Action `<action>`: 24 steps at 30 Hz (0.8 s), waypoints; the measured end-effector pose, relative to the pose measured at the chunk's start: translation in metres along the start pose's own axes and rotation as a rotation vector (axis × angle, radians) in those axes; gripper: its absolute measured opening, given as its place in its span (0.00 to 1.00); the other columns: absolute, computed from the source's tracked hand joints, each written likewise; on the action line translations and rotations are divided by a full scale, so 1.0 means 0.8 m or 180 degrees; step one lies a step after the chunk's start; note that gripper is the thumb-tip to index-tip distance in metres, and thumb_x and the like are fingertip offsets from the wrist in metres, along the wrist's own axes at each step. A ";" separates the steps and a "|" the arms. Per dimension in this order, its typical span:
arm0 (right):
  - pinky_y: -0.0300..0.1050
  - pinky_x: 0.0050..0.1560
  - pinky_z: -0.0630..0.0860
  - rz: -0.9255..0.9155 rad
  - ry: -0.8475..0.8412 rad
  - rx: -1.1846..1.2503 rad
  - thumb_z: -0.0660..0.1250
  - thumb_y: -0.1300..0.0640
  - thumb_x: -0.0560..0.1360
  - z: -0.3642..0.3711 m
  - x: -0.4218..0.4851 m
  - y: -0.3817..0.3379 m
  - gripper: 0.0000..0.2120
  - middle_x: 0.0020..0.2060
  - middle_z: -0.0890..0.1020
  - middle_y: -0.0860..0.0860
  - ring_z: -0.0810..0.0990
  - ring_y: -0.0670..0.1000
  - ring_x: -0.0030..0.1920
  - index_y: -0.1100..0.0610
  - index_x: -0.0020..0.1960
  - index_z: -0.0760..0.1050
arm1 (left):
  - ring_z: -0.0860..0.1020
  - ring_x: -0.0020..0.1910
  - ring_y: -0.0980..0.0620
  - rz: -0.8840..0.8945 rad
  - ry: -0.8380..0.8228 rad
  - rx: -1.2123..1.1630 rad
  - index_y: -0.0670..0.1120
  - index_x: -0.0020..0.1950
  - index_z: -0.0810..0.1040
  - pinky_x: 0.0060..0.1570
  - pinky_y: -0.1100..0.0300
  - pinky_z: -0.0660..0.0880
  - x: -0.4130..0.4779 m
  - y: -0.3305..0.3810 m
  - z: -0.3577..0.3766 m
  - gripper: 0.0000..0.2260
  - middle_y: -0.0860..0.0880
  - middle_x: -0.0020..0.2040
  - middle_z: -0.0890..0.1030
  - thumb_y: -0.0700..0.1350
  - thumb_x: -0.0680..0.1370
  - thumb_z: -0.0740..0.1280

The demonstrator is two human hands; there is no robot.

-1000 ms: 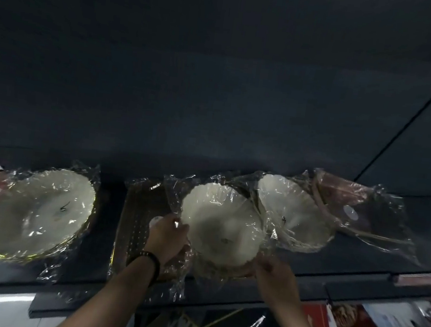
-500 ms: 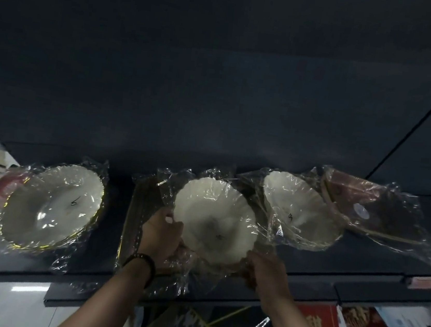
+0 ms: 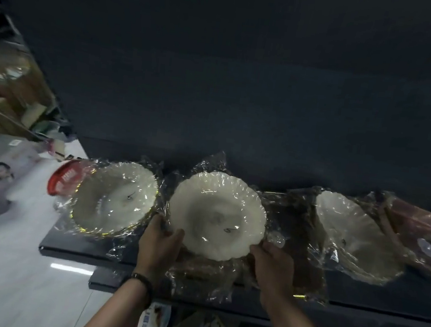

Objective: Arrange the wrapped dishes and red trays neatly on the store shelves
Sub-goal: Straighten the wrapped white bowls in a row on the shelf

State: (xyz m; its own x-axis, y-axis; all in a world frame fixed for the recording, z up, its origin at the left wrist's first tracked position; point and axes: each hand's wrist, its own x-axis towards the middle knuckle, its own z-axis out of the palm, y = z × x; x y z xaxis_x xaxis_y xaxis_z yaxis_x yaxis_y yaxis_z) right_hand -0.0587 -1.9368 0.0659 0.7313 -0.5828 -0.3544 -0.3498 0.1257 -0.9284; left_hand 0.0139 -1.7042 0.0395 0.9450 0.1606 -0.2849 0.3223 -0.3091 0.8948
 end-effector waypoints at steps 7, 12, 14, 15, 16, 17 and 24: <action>0.44 0.35 0.71 -0.0573 -0.0210 -0.0681 0.75 0.60 0.73 0.081 -0.012 -0.016 0.04 0.30 0.85 0.50 0.78 0.48 0.31 0.55 0.39 0.84 | 0.88 0.42 0.42 0.0101 0.0333 -0.0241 0.57 0.53 0.82 0.45 0.35 0.85 0.001 0.001 -0.073 0.16 0.48 0.41 0.88 0.57 0.67 0.70; 0.46 0.39 0.76 -0.0547 -0.0568 -0.0606 0.75 0.63 0.71 0.144 -0.014 -0.028 0.06 0.33 0.87 0.52 0.82 0.51 0.34 0.53 0.41 0.85 | 0.87 0.43 0.43 -0.0015 0.0849 -0.0423 0.50 0.53 0.86 0.49 0.36 0.84 0.031 -0.025 -0.137 0.23 0.49 0.42 0.88 0.66 0.69 0.69; 0.48 0.39 0.77 -0.0593 -0.0648 -0.0681 0.75 0.64 0.71 0.172 -0.013 -0.029 0.06 0.34 0.86 0.55 0.82 0.53 0.34 0.55 0.40 0.84 | 0.87 0.44 0.41 -0.0183 0.0983 -0.0671 0.50 0.56 0.84 0.50 0.34 0.84 0.050 -0.047 -0.159 0.25 0.47 0.44 0.87 0.66 0.68 0.72; 0.48 0.38 0.76 -0.0626 -0.0661 -0.0714 0.74 0.65 0.71 0.186 -0.012 -0.028 0.04 0.34 0.85 0.57 0.80 0.53 0.33 0.57 0.41 0.83 | 0.87 0.43 0.40 -0.0218 0.1031 -0.0730 0.50 0.55 0.84 0.50 0.34 0.84 0.052 -0.046 -0.169 0.23 0.47 0.44 0.87 0.65 0.68 0.73; 0.47 0.37 0.74 -0.0653 -0.0658 -0.0771 0.73 0.65 0.71 0.200 -0.011 -0.028 0.03 0.35 0.84 0.59 0.78 0.51 0.32 0.59 0.44 0.82 | 0.87 0.43 0.40 -0.0241 0.1044 -0.0764 0.50 0.54 0.84 0.49 0.36 0.85 0.051 -0.039 -0.180 0.20 0.46 0.44 0.87 0.62 0.70 0.74; 0.47 0.37 0.73 -0.0700 -0.0667 -0.0832 0.73 0.64 0.71 0.214 -0.009 -0.027 0.04 0.35 0.84 0.59 0.76 0.50 0.31 0.60 0.46 0.81 | 0.87 0.41 0.41 -0.0255 0.1045 -0.0824 0.50 0.55 0.84 0.49 0.38 0.85 0.050 -0.033 -0.191 0.15 0.46 0.45 0.87 0.58 0.73 0.75; 0.33 0.26 0.66 -0.0910 -0.0740 -0.1427 0.67 0.66 0.76 0.299 -0.001 -0.022 0.07 0.31 0.77 0.48 0.71 0.42 0.26 0.55 0.44 0.76 | 0.84 0.38 0.45 -0.0314 0.1170 -0.1019 0.42 0.51 0.85 0.46 0.47 0.86 0.089 -0.039 -0.242 0.01 0.43 0.40 0.85 0.38 0.80 0.73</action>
State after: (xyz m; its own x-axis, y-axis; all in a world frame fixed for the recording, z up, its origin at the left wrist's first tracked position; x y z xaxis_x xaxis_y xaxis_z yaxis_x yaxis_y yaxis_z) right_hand 0.0869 -1.7468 0.0553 0.9248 -0.3456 -0.1590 -0.2964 -0.3927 -0.8706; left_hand 0.0607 -1.5013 0.0576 0.8102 0.5122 -0.2849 0.3214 0.0183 0.9468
